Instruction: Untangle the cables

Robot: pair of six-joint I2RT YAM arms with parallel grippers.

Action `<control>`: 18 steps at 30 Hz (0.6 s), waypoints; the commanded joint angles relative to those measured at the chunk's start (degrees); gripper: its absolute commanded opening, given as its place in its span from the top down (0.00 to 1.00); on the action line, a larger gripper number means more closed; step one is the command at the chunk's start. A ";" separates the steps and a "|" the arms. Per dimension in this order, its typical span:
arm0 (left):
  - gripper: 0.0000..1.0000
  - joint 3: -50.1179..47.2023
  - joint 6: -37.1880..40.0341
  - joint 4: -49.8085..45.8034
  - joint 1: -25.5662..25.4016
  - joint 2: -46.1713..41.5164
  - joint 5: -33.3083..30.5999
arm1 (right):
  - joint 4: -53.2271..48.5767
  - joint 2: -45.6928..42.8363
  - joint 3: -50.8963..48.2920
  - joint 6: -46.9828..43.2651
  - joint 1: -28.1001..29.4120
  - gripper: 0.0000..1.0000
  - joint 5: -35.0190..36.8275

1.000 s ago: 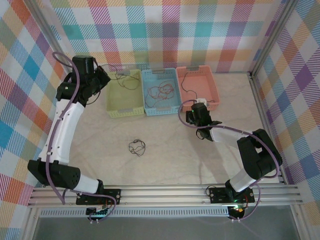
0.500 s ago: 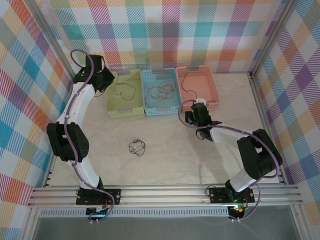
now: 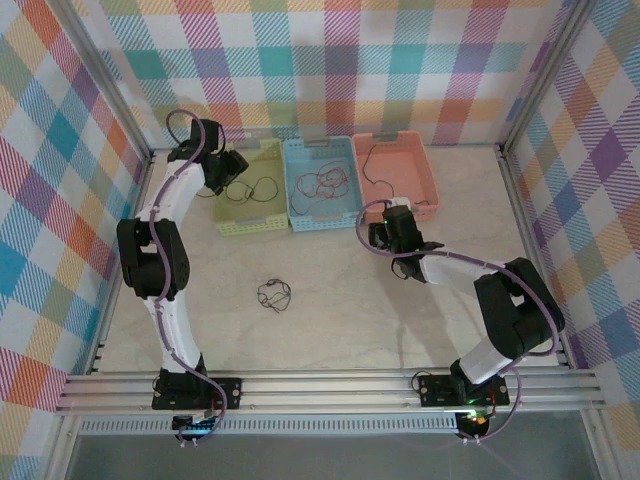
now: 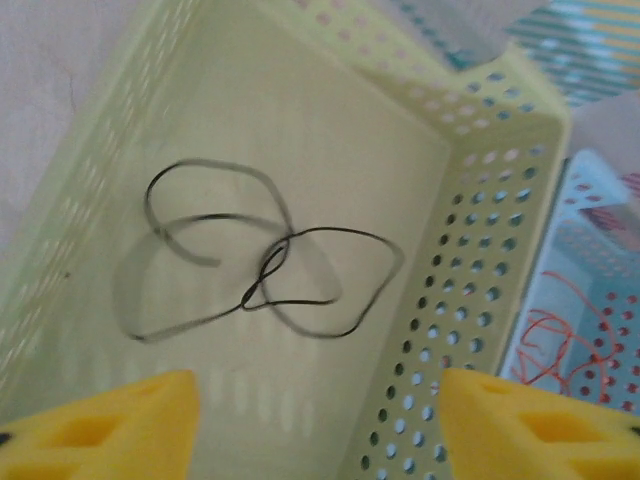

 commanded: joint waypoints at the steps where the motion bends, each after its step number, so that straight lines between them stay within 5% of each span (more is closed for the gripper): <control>1: 0.22 -3.17 0.58 -0.49 0.43 -5.36 0.43 | 1.32 0.27 0.68 -0.83 -0.29 0.33 -1.45; 8: 0.22 -18.60 -0.74 3.37 -1.08 -23.59 2.97 | 1.74 0.05 0.77 -1.61 -0.26 0.34 -4.15; 18: 0.26 -48.51 -1.54 2.26 -13.55 -43.88 3.02 | 2.86 -0.35 0.24 -2.32 -0.19 0.36 -7.49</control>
